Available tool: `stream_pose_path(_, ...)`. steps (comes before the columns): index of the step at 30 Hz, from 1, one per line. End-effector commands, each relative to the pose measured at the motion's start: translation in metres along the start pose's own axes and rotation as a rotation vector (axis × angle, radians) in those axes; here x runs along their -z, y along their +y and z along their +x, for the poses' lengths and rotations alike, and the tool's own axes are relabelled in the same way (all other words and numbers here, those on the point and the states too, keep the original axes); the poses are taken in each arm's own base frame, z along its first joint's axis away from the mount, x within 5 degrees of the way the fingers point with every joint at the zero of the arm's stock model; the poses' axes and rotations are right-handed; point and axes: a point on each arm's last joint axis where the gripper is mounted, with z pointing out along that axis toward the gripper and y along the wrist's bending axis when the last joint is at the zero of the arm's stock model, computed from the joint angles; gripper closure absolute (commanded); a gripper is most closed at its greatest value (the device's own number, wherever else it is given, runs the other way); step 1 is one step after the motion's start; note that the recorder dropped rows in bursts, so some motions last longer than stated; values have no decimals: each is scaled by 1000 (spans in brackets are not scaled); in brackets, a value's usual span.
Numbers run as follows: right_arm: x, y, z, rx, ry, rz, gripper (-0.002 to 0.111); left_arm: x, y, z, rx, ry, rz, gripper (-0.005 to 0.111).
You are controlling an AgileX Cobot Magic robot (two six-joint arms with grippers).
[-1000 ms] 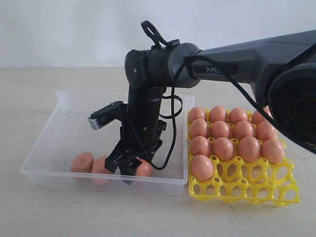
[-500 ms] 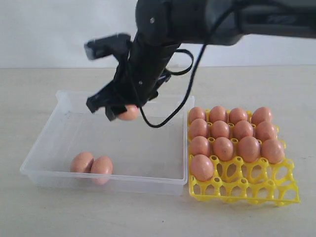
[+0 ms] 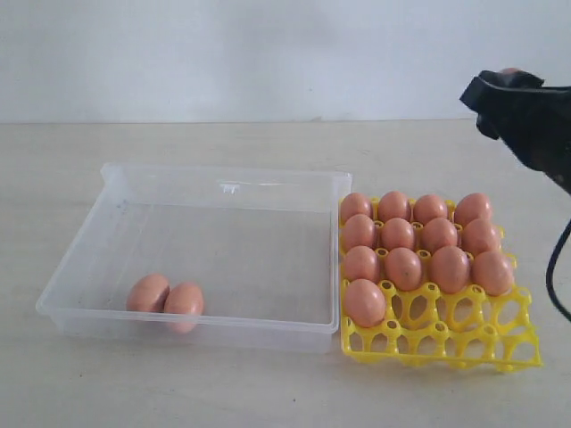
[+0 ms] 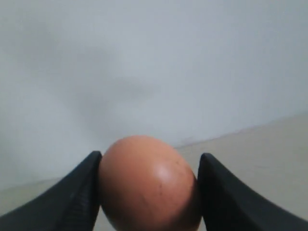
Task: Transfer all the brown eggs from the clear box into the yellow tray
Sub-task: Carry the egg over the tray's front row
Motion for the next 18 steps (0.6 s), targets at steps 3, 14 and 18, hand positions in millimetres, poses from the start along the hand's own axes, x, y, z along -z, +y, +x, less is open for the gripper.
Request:
stream_pose_path(3,-9,2,-9,109,359,-642,109,0,0,-1,7,-10,-1,111)
stream_pose_path(14,43,-42,54,55,642,-542,109,0,0,-1,7,-10,-1,111)
stream_pose_path(18,45,-46,61,78,579,-464,109,0,0,-1,7,-10,-1,111)
